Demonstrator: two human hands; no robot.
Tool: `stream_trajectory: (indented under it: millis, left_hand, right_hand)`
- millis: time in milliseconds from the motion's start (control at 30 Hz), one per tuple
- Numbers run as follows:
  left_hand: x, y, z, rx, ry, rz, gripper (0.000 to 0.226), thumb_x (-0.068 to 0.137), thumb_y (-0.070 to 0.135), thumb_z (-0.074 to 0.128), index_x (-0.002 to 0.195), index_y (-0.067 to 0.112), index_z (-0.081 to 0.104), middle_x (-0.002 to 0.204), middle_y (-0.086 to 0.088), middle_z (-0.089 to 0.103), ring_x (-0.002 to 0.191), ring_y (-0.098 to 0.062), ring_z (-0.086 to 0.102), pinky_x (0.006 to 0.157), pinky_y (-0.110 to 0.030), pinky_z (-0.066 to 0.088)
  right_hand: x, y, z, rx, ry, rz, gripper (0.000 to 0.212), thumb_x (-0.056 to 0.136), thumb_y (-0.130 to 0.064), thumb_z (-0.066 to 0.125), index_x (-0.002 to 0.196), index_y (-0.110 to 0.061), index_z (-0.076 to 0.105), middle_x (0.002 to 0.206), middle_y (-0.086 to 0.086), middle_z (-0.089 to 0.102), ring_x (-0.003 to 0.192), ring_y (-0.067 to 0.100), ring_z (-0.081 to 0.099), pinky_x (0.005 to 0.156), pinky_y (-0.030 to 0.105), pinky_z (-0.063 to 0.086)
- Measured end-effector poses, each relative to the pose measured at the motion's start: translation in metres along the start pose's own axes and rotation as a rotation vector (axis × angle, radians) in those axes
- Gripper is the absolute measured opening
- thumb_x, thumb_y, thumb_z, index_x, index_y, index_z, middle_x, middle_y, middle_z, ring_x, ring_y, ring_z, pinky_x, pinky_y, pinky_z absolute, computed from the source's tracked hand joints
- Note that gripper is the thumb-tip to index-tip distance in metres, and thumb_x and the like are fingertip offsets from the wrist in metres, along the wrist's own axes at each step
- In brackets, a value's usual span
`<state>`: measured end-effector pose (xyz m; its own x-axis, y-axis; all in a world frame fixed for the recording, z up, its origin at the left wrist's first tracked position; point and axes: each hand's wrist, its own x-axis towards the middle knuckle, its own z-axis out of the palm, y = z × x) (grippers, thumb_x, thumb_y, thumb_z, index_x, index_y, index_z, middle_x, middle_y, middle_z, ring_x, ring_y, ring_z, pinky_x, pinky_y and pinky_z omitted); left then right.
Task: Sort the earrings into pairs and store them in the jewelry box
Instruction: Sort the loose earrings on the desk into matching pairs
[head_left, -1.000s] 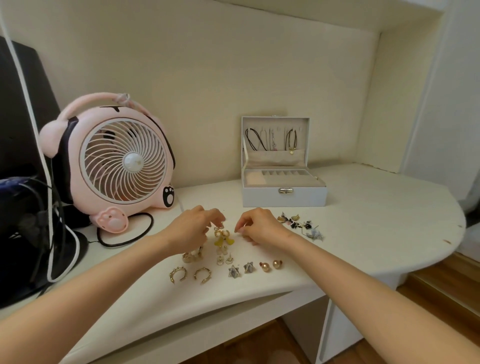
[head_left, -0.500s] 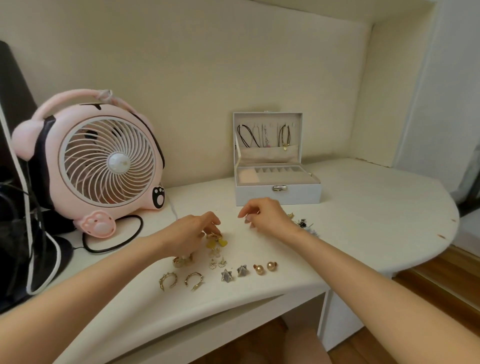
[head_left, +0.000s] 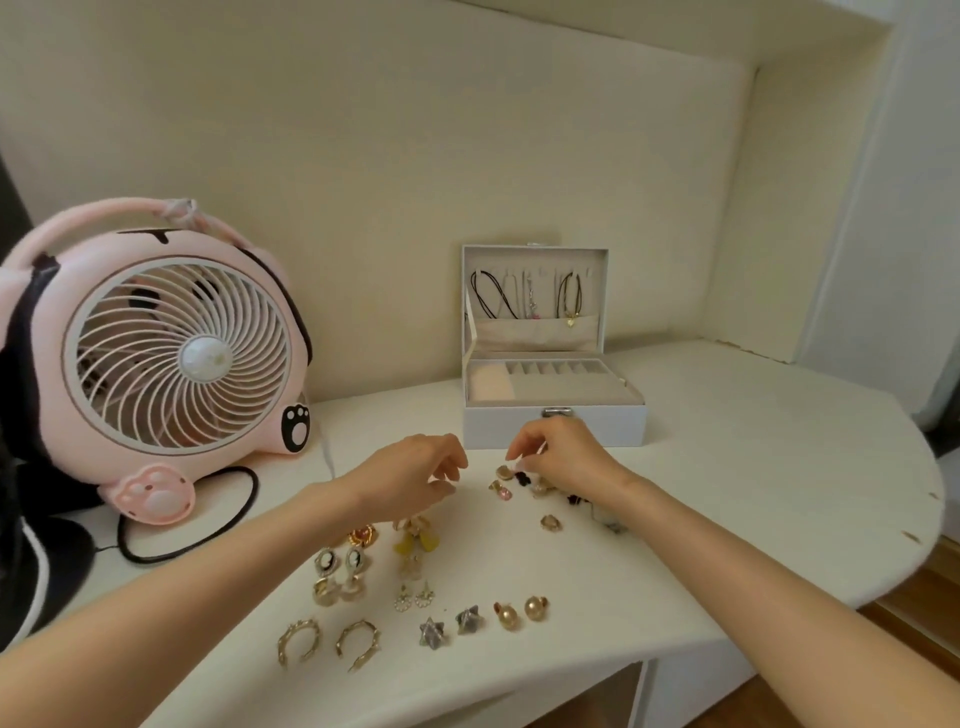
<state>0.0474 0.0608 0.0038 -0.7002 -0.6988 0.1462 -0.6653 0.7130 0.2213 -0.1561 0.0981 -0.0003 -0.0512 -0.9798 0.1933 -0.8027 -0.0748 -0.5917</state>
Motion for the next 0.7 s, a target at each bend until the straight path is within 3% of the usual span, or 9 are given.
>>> stream_trajectory:
  millis: [133,333,400,533,700]
  left_hand:
    - [0.020,0.004,0.009,-0.004,0.024,-0.009,0.016,0.089,0.018,0.056,0.104,0.016,0.055,0.104,0.002,0.060,0.093,-0.012,0.052,0.082,-0.026,0.046]
    - [0.045,0.006,0.021,-0.103,-0.047,0.022,0.019,0.085,0.023,0.064,0.103,0.020,0.058,0.100,0.003,0.055,0.089,-0.010,0.052,0.081,-0.025,0.046]
    - [0.049,0.006,0.025,-0.116,-0.085,0.040,0.019,0.083,0.033,0.066,0.099,0.024,0.060,0.097,0.006,0.052,0.089,-0.010,0.052,0.079,-0.024,0.045]
    - [0.050,0.003,0.031,-0.113,-0.087,0.068,0.011,0.083,0.037,0.065,0.083,0.031,0.056,0.087,0.015,0.046,0.082,-0.003,0.047,0.068,-0.012,0.036]
    - [0.048,-0.006,0.014,-0.139,-0.079,0.066,0.007,0.087,0.020,0.060,0.085,0.024,0.055,0.086,0.012,0.061,0.076,0.000,0.055,0.063,-0.006,0.039]
  right_hand:
    - [0.008,0.015,-0.007,-0.041,0.048,0.013,0.019,0.087,-0.005,0.058,0.091,-0.019,0.071,0.096,-0.004,0.061,0.087,0.009,0.055,0.080,0.023,0.047]
    - [0.018,0.027,-0.011,-0.045,-0.010,-0.024,0.018,0.086,-0.008,0.062,0.090,-0.022,0.071,0.093,-0.005,0.062,0.078,0.004,0.051,0.078,0.022,0.045]
    - [0.021,0.024,-0.006,-0.037,-0.055,-0.058,0.019,0.087,-0.010,0.061,0.093,-0.023,0.071,0.092,-0.006,0.061,0.077,0.005,0.051,0.074,0.022,0.047]
    - [0.026,0.019,0.002,0.008,-0.133,-0.087,0.016,0.085,-0.018,0.066,0.099,-0.023,0.070,0.087,-0.014,0.055,0.073,0.008,0.053,0.045,0.008,0.043]
    - [0.031,0.017,0.008,-0.098,-0.123,-0.142,0.016,0.079,-0.031,0.072,0.093,-0.023,0.072,0.085,-0.011,0.060,0.067,-0.001,0.050,0.056,0.013,0.034]
